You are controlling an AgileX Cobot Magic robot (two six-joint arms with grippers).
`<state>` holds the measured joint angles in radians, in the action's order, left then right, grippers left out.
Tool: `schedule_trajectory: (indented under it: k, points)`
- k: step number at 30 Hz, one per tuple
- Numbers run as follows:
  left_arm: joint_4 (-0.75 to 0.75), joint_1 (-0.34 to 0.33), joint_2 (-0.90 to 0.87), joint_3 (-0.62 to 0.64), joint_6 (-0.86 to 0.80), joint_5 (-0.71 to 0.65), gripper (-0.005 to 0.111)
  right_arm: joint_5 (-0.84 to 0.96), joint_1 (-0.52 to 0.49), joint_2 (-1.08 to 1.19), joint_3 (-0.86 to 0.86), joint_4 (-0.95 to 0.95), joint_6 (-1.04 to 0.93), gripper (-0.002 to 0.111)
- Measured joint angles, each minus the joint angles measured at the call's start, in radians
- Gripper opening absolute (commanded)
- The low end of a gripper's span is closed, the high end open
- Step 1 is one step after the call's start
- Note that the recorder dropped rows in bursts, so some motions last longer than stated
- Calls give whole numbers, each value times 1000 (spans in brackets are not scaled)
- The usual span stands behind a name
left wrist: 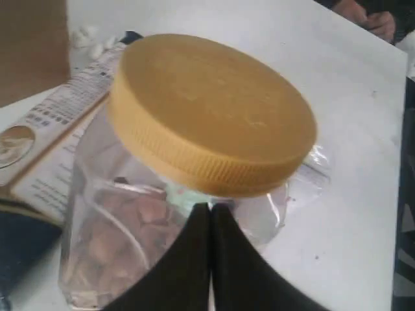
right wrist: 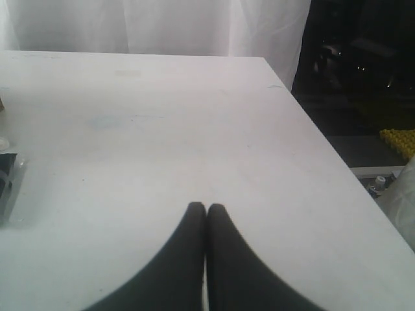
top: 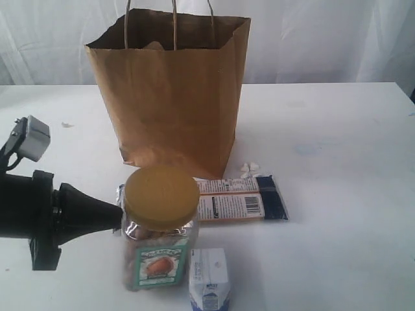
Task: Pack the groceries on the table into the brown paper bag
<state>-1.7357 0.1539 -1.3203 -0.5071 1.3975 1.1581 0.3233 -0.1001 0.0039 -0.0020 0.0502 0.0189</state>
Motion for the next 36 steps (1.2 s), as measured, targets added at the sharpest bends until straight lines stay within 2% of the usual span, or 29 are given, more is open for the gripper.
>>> schedule_trajectory:
  k: [4,14,22,25,31,33,36]
  points:
    - [-8,41,0,0,-19,19,0,0,0,0,0,0,0,0]
    - [-13,41,0,-18,-155,-21,0,0,0,0,0,0,0,0]
    - [-13,41,0,-75,-170,-58,0,0,0,0,0,0,2,0]
    - [-13,28,-2,-82,-173,-128,0,0,0,0,0,0,2,0]
    - [-11,-12,-2,-82,-204,-478,0,0,0,0,0,0,2,0]
    - [-5,-12,-2,-82,-274,-498,0,0,0,0,0,0,2,0]
    - [81,-12,-11,-82,-417,-449,0,0,0,0,0,0,4,0]
